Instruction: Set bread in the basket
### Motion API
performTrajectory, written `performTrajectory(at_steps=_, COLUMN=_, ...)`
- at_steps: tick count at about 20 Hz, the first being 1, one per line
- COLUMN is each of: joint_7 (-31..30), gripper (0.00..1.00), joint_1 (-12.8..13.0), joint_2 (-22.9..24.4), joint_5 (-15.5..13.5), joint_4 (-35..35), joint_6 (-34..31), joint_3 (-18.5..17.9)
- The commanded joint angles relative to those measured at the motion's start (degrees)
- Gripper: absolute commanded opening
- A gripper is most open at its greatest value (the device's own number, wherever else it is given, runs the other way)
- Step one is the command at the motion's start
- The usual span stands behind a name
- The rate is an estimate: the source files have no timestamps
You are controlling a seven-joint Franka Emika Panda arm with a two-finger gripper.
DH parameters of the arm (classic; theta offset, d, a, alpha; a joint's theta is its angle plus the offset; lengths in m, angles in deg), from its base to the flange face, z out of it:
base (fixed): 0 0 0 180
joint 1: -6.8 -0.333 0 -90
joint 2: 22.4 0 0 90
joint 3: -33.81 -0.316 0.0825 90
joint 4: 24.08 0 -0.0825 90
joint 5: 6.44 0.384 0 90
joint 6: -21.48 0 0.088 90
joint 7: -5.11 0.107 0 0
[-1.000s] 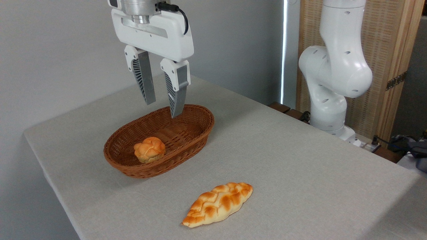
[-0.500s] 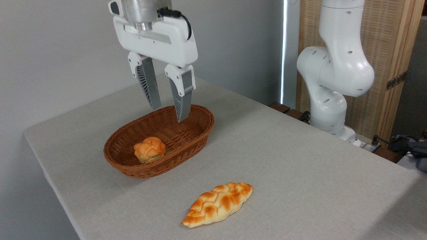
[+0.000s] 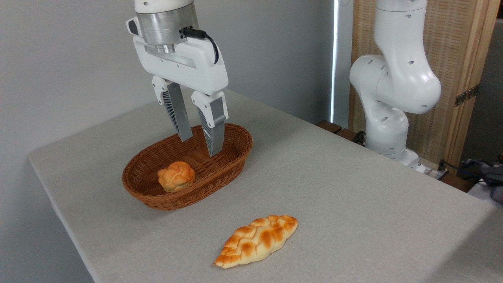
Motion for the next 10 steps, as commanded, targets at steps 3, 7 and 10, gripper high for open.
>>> performTrajectory(at_steps=3, joint_7=2.8, gripper=1.0, joint_1=-0.4, joint_2=0.1, joint_5=0.9, joint_4=-0.3, joint_6=0.4, joint_3=0.1)
performTrajectory(at_steps=7, joint_7=3.0, gripper=1.0, joint_1=-0.5, joint_2=0.1, joint_5=1.0, joint_4=-0.3, joint_6=0.8, joint_3=0.0)
performTrajectory(at_steps=10, joint_7=3.0, gripper=1.0, joint_1=-0.5, joint_2=0.2, joint_5=1.0, joint_4=-0.3, joint_6=0.8, joint_3=0.0)
